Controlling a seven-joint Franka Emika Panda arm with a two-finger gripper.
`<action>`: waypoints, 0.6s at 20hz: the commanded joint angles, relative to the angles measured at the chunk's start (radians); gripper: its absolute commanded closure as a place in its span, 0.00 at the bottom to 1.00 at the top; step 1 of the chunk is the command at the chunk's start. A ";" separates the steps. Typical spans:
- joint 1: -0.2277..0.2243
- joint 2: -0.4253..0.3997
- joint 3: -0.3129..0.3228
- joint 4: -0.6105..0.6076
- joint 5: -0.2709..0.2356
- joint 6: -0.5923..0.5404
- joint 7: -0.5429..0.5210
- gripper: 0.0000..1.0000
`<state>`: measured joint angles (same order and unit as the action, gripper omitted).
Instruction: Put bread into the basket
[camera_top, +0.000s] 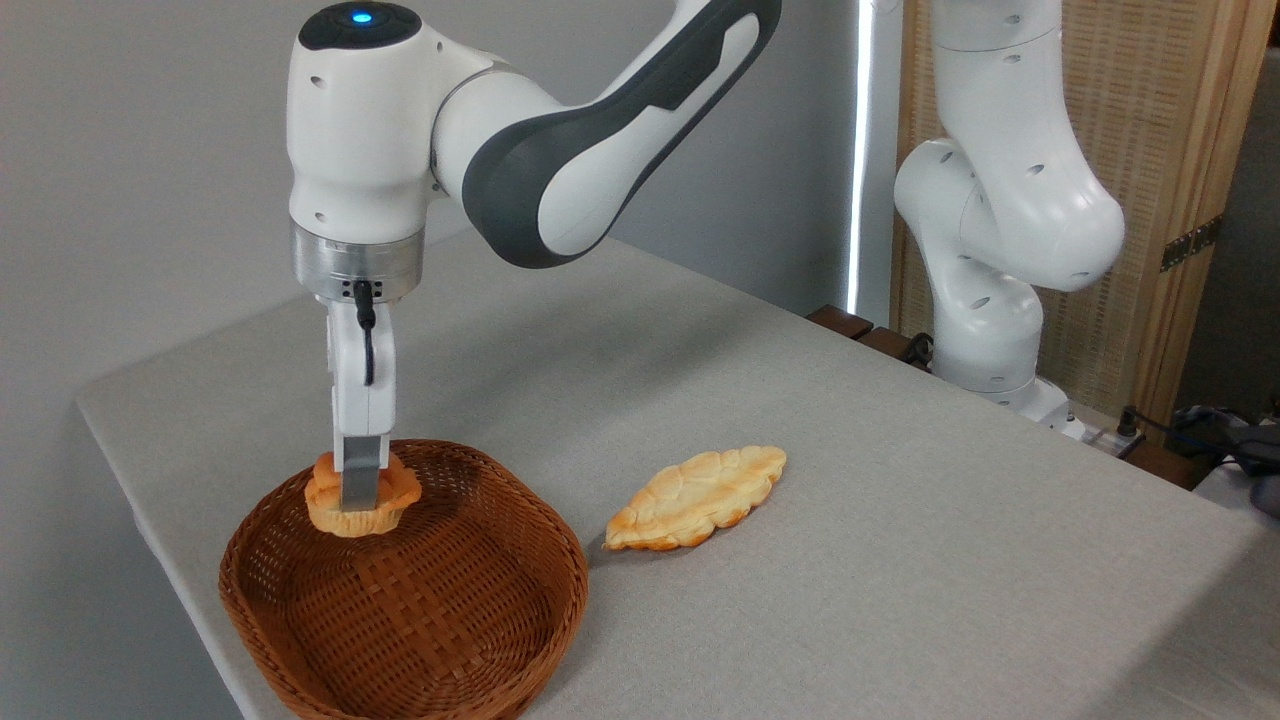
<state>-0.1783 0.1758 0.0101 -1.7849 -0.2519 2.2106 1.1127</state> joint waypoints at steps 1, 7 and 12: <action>-0.001 0.007 0.001 0.015 0.014 0.006 0.001 0.06; 0.000 0.004 0.001 0.013 0.014 0.004 0.002 0.00; 0.000 -0.007 0.001 0.015 0.014 -0.008 -0.005 0.00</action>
<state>-0.1779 0.1759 0.0101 -1.7813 -0.2484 2.2106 1.1128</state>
